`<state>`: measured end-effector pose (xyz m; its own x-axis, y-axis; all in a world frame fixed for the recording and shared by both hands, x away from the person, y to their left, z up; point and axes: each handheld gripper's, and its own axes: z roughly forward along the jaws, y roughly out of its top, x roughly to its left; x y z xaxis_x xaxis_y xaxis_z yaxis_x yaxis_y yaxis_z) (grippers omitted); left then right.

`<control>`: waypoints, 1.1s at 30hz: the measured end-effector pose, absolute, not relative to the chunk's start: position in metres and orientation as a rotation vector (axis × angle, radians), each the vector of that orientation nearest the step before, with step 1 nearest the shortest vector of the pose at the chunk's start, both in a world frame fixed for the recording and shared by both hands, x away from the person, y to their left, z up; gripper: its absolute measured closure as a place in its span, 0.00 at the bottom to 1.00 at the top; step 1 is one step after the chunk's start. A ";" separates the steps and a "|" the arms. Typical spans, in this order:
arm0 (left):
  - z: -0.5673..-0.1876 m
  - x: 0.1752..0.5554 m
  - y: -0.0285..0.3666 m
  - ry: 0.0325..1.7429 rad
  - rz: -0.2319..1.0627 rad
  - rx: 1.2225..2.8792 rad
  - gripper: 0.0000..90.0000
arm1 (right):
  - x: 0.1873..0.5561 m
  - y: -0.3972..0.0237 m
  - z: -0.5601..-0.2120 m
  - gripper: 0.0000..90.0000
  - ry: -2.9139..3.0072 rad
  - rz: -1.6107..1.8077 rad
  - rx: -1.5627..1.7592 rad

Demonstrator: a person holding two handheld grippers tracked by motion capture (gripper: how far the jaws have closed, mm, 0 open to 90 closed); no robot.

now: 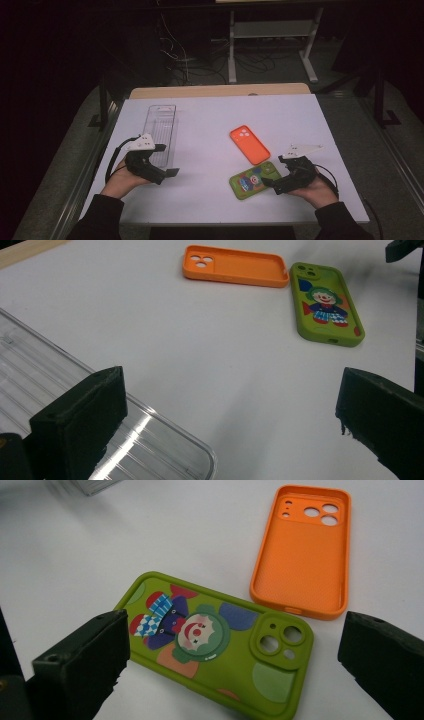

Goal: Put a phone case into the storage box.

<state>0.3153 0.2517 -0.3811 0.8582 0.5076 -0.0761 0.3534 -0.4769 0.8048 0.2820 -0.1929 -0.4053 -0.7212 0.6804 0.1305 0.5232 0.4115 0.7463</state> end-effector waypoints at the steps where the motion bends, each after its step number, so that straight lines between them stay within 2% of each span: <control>1: -0.381 0.316 0.252 0.610 0.220 2.125 0.00 | 0.282 -0.192 -0.404 0.00 2.472 1.191 1.090; 33: -0.382 0.316 0.249 0.606 0.180 2.125 0.00 | 0.330 -0.171 -0.379 0.02 2.506 1.033 1.131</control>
<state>0.3160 0.2490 -0.3820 0.8699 0.4843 -0.0936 0.3548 -0.4825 0.8008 0.3298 -0.1710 -0.3792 -0.6858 0.7215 0.0950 0.5789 0.4617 0.6721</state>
